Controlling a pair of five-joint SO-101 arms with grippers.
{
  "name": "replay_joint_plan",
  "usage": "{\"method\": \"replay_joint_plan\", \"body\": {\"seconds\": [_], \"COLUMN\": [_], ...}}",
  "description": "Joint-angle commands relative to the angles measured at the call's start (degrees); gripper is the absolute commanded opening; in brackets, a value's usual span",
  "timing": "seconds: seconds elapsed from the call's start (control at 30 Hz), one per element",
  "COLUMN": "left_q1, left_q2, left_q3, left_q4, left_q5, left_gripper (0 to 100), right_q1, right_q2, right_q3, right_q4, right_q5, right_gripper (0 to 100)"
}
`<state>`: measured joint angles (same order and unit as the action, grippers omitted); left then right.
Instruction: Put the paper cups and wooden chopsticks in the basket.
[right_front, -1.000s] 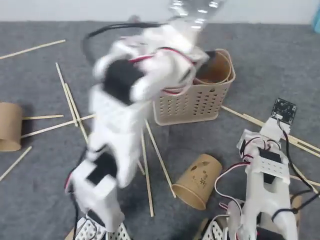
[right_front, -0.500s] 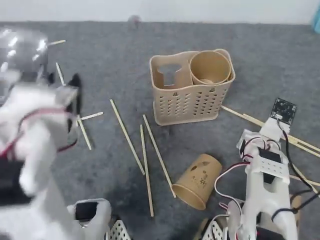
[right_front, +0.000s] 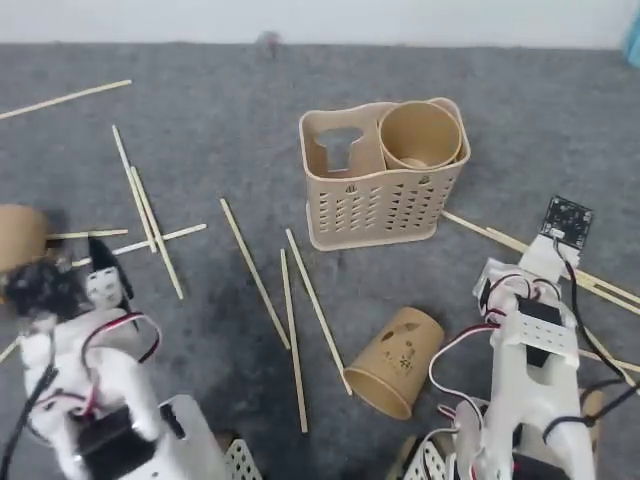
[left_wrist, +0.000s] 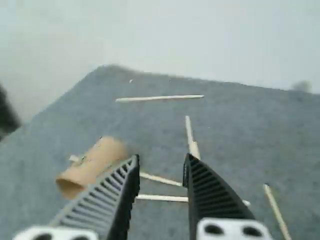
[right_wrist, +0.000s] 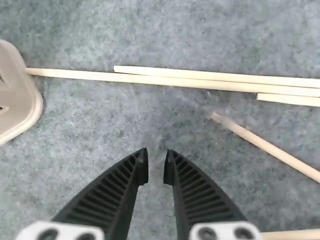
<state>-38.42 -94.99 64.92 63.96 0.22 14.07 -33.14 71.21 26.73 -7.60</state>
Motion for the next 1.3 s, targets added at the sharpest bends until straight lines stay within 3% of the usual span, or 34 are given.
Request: {"method": "replay_joint_plan", "body": {"seconds": [0.0,0.33,0.53,0.87,1.27], "left_q1": [-6.86,-16.53,-17.67,-17.58,-17.85], "left_q2": [-9.14,-7.03,-4.13,7.3,39.12], "left_q3": [11.21,31.87,31.87,31.87,18.77], "left_q4": [-5.63,-29.01,-33.76,-43.69,-53.63], "left_q5": [5.1,5.36,9.67,9.85,9.85], "left_gripper": [14,14,14,14,14], "right_q1": [-0.57,-1.8,-2.07,-2.07,-2.07], "right_q2": [-1.89,-1.89,-1.89,-1.89,-1.89], "right_q3": [-1.23,-1.14,-0.62,-0.44,-0.44], "right_q4": [-1.1,-1.1,-1.1,-1.1,-1.1], "right_q5": [-0.53,1.67,2.29,2.29,2.29], "right_gripper": [7.5,7.6,7.6,7.6,7.6]}}
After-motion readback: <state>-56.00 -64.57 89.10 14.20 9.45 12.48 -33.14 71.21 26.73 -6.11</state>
